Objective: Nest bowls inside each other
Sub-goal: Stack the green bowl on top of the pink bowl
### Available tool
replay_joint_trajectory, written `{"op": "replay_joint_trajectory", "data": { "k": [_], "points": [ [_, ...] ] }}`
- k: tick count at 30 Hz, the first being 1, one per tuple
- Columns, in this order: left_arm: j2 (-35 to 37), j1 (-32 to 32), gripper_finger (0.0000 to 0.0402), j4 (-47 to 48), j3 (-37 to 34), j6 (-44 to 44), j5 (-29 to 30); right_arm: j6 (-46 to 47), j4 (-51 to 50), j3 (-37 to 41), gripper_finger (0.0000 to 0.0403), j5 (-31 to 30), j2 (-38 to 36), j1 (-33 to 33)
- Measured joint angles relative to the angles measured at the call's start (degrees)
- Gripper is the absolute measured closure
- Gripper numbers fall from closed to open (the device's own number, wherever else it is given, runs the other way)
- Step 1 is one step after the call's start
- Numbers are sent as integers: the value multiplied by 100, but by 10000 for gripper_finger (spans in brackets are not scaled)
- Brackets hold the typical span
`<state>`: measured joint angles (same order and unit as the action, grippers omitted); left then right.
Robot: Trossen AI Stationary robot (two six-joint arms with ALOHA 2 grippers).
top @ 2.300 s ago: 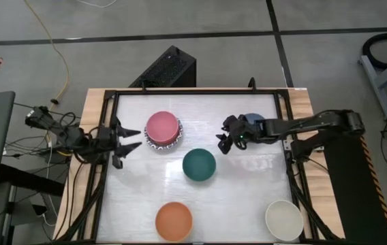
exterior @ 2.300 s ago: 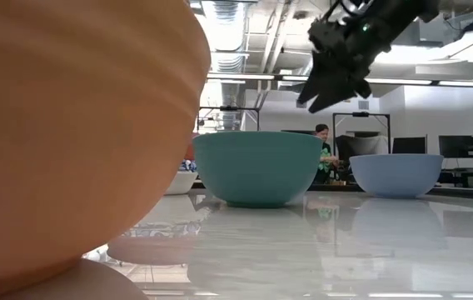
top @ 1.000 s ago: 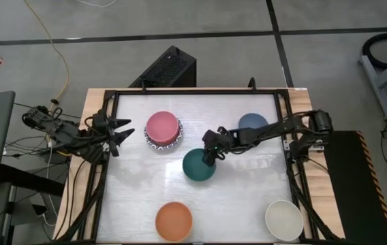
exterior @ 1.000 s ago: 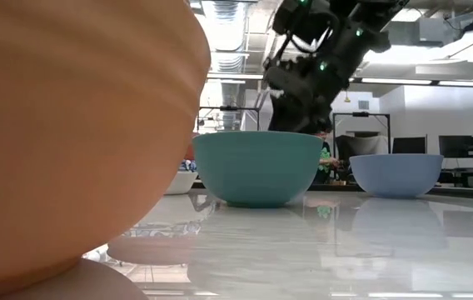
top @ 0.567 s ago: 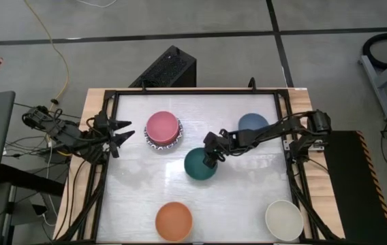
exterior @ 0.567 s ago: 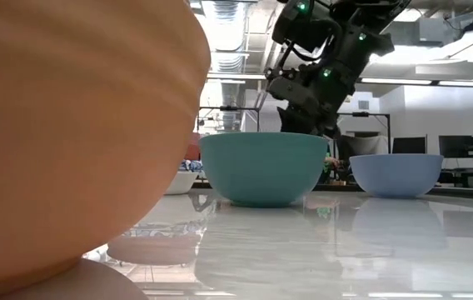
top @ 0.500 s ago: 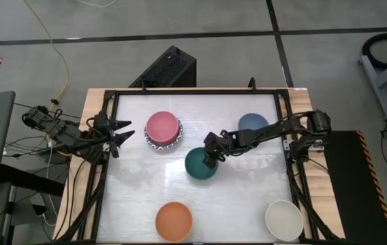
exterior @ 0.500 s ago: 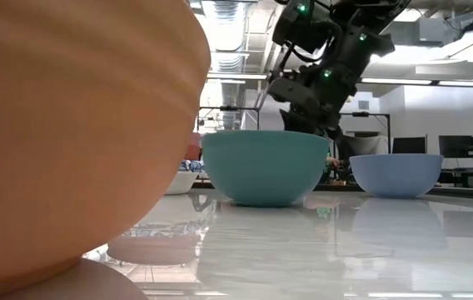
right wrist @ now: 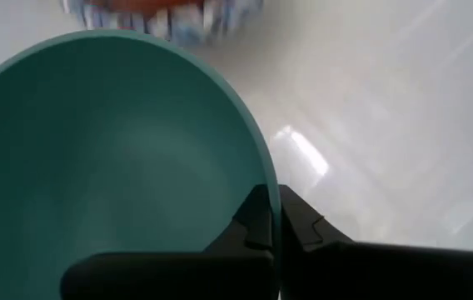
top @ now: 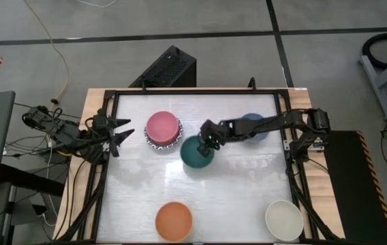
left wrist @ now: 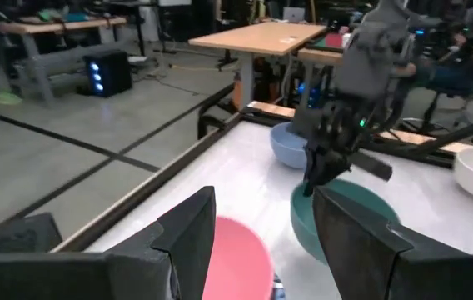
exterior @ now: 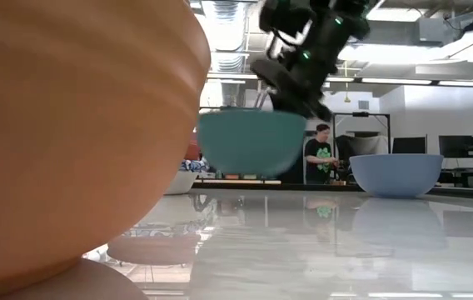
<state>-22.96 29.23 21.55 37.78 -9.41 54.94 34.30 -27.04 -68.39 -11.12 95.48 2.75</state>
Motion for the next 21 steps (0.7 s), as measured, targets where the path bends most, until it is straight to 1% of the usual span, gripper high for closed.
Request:
{"op": "replay_joint_trajectory", "data": {
  "k": [2, 5, 9, 12, 15, 17, 21],
  "points": [
    [137, -2, 210, 15, -1, 126, 6, -263, -236, -421, 396, -166, 0, 98],
    [555, -2, 210, 246, 0, 218, -332, -668, -652, -1109, 396, -514, 0, 228],
    [1348, 0, 210, 764, -1, -99, -468, -1189, -915, -1891, 396, -877, 0, 408],
    [1859, -2, 210, 963, -54, -292, -517, -1466, -644, -2258, 396, -878, 0, 562],
    [2225, -2, 210, 721, -298, -239, -520, -1626, -159, -2392, 396, -774, 37, 734],
    [2294, -2, 210, 456, -462, -36, -509, -1684, 162, -2393, 396, -519, 154, 848],
    [2200, -2, 210, 338, -562, 172, -495, -1691, 899, -2386, 396, -126, 507, 1029]
  ]
}}
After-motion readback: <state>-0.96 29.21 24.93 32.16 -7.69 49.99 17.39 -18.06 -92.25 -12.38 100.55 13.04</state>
